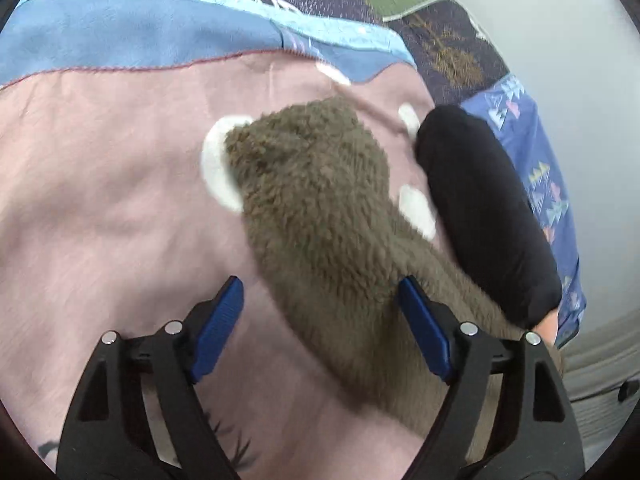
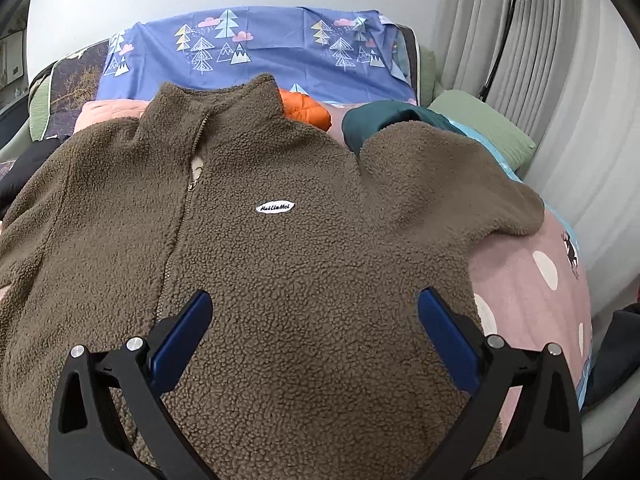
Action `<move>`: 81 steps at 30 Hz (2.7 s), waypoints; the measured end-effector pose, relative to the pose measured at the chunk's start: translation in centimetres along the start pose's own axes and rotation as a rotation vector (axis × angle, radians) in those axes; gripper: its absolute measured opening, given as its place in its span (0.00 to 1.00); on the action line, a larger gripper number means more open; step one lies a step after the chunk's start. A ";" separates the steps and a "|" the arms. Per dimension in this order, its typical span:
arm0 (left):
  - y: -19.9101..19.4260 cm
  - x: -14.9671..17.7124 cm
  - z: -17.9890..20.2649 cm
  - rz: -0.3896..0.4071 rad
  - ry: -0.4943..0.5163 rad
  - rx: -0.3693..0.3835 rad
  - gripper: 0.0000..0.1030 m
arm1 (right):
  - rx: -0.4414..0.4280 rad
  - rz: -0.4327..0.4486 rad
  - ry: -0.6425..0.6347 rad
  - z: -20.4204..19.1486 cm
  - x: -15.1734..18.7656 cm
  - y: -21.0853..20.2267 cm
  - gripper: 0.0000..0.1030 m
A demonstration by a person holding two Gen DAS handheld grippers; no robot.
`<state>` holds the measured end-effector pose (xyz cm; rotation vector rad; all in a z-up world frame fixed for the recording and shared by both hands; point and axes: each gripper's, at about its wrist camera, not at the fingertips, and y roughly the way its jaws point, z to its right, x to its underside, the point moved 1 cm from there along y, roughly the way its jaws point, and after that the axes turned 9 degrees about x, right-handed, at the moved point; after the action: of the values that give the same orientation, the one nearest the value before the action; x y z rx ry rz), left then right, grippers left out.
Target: Fold large clothes
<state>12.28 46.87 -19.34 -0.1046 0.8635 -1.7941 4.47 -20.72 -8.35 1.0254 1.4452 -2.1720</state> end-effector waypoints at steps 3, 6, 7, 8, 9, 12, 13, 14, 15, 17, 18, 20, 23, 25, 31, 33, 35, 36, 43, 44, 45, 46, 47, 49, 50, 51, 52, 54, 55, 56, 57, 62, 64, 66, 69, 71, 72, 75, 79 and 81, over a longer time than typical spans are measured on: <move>1.5 -0.4 1.0 -0.024 0.028 0.057 0.38 | 0.004 0.002 -0.010 -0.3 -0.1 0.1 0.99; 0.8 -0.2 3.1 -0.009 0.073 0.065 0.12 | -0.004 0.003 -0.007 -0.4 -0.2 0.2 0.99; 0.1 0.0 4.2 0.009 0.109 0.074 0.12 | -0.008 0.006 -0.006 -0.3 -0.2 0.2 0.99; -1.1 0.2 6.0 0.029 0.162 0.094 0.11 | -0.008 0.010 -0.007 -0.3 -0.2 0.2 0.99; -2.4 0.6 7.9 0.043 0.217 0.119 0.11 | -0.007 0.012 -0.008 -0.2 -0.2 0.3 0.99; -7.6 3.5 16.9 0.077 0.435 0.239 0.11 | -0.010 0.013 -0.003 0.0 -0.4 0.7 0.99; -8.9 4.7 19.4 0.083 0.498 0.268 0.11 | -0.016 0.015 0.002 0.1 -0.6 0.8 0.99; -10.3 6.4 22.7 0.087 0.586 0.303 0.11 | -0.019 0.018 0.006 0.2 -0.7 0.9 0.99; -11.2 7.8 25.0 0.087 0.648 0.334 0.11 | -0.026 0.023 0.015 0.4 -0.8 0.9 0.99; -12.5 12.5 31.1 0.058 0.809 0.424 0.11 | -0.043 0.027 0.034 0.9 -1.0 0.9 0.99; -12.7 14.8 33.5 0.037 0.869 0.463 0.12 | -0.055 0.026 0.048 1.3 -0.9 0.9 0.99; -11.6 20.9 38.7 -0.039 1.008 0.536 0.13 | -0.067 0.024 0.073 2.4 -0.7 0.9 0.99; -8.5 29.9 43.2 -0.151 1.171 0.582 0.16 | -0.047 0.015 0.102 4.5 -0.2 1.1 0.99; -5.1 37.0 44.4 -0.301 1.278 0.589 0.40 | -0.016 0.008 0.128 6.7 0.4 1.4 0.99; -0.7 44.5 41.4 -0.435 1.416 0.439 0.61 | -0.026 -0.050 0.202 12.1 1.2 3.0 0.99; -0.8 42.3 40.0 -0.423 1.359 0.404 0.61 | -0.095 -0.082 0.202 12.4 0.9 3.9 0.99; -0.8 39.5 38.7 -0.384 1.298 0.362 0.59 | -0.211 -0.107 0.195 11.8 -0.1 4.9 0.99; -0.5 37.4 37.8 -0.365 1.256 0.331 0.57 | -0.273 -0.110 0.184 11.2 -0.9 5.6 0.99; 0.1 29.0 30.6 -0.261 1.058 0.100 0.52 | -0.491 -0.167 0.038 2.1 -7.4 11.4 0.99; 0.3 28.0 29.4 -0.247 1.030 0.058 0.56 | -0.497 -0.176 0.023 0.9 -7.9 12.1 0.99; 0.5 27.0 28.5 -0.238 0.999 0.023 0.58 | -0.497 -0.187 0.005 -0.4 -8.5 13.1 0.99; 0.5 26.0 28.0 -0.235 0.974 0.002 0.58 | -0.478 -0.202 -0.015 -2.0 -9.0 14.4 0.99; 0.6 25.2 27.5 -0.235 0.949 -0.012 0.58 | -0.463 -0.218 -0.024 -3.0 -9.0 15.3 0.97; 0.6 23.8 26.7 -0.241 0.901 -0.019 0.58 | -0.463 -0.258 -0.022 -4.0 -9.1 16.3 0.46; 0.5 23.2 26.4 -0.239 0.887 -0.019 0.58 | -0.471 -0.276 -0.016 -4.3 -9.2 16.1 0.34; 0.3 22.7 26.2 -0.232 0.883 -0.020 0.58 | -0.452 -0.269 0.002 -3.9 -9.4 15.4 0.33; 0.3 22.5 26.2 -0.225 0.883 -0.022 0.58 | -0.474 -0.219 0.035 -3.0 -9.8 13.7 0.30; 0.1 22.1 26.1 -0.220 0.879 -0.015 0.59 | -0.499 -0.135 0.056 -1.3 -10.4 10.5 0.30; -0.1 22.2 26.0 -0.222 0.876 -0.008 0.59 | -0.488 -0.085 0.068 0.0 -10.5 8.6 0.30; -0.1 22.2 25.9 -0.225 0.874 0.000 0.60 | -0.474 -0.058 0.072 0.9 -10.4 7.6 0.30; -0.1 22.4 25.8 -0.228 0.875 0.003 0.61 | -0.449 -0.032 0.078 2.1 -10.2 6.6 0.30; 1.9 23.5 27.1 -0.270 0.876 0.023 0.62 | -0.235 -0.147 -0.101 1.9 -7.0 10.8 0.57; 2.3 23.2 27.8 -0.283 0.864 0.057 0.68 | -0.313 -0.172 -0.008 3.2 -6.1 10.9 0.57; 3.1 22.8 28.7 -0.313 0.835 0.092 0.72 | -0.372 -0.157 0.065 4.1 -6.1 10.0 0.57; 5.5 22.5 30.1 -0.299 0.863 0.048 0.31 | -0.407 -0.116 0.066 4.1 -6.7 8.3 0.57; 6.8 22.9 30.9 -0.275 0.933 -0.029 0.20 | -0.458 -0.130 0.044 3.4 -6.6 7.7 0.57; 7.4 23.1 31.1 -0.236 0.974 -0.085 0.20 | -0.474 -0.146 0.036 2.7 -6.6 8.2 0.57; 8.9 23.9 30.5 -0.203 1.049 -0.182 0.20 | -0.465 -0.242 -0.011 -0.3 -5.1 10.6 0.57; 8.2 23.3 29.9 -0.183 1.050 -0.196 0.20 | -0.402 -0.269 -0.055 -1.9 -3.8 12.4 0.58; 6.9 22.4 29.9 -0.104 1.066 -0.290 0.14 | -0.392 -0.250 -0.070 -1.5 -4.2 11.4 0.57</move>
<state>22.35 11.76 -8.98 0.6930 1.8829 -1.7606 15.01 -24.67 -13.13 0.6543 1.9499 -1.9386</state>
